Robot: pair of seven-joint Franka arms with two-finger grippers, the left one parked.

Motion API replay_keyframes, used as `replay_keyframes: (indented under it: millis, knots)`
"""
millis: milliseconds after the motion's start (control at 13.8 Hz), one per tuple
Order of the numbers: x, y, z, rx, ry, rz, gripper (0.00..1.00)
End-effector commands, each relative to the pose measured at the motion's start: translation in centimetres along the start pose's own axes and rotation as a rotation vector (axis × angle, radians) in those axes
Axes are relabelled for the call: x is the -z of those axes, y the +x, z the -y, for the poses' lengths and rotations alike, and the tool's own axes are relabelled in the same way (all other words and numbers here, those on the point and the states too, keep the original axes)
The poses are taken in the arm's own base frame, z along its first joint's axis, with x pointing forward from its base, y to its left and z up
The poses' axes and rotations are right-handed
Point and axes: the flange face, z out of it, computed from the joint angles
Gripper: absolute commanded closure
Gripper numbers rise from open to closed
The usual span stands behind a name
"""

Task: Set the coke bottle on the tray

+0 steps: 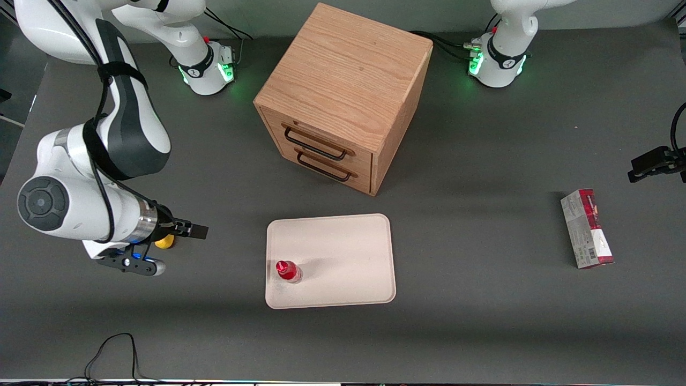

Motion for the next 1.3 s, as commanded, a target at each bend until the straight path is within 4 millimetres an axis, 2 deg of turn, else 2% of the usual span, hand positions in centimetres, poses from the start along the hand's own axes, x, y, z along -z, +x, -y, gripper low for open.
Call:
replay_keyframes:
  millis: [0,217,434,579,796,1014,1086,1158,1231]
  knots:
    - [1.2,-0.6,-0.6,0.015,-0.012,-0.017,0.00]
    - [2.4,0.0,-1.9,-0.001,-0.018,-0.044,0.00]
    - [2.9,-0.1,-2.3,0.008,-0.024,-0.043,0.00]
    - [4.3,-0.4,-3.5,0.010,-0.025,-0.053,0.00]
    - [6.5,-1.5,-7.8,0.122,-0.039,0.025,0.00]
    - [7.8,-2.9,-8.2,0.147,-0.045,0.039,0.00]
    - [7.7,-3.2,-8.4,0.152,-0.044,0.046,0.00]
    - [7.8,-3.9,-9.2,0.199,-0.042,0.055,0.00]
    - [8.2,-4.7,-10.9,0.221,-0.035,0.052,0.00]
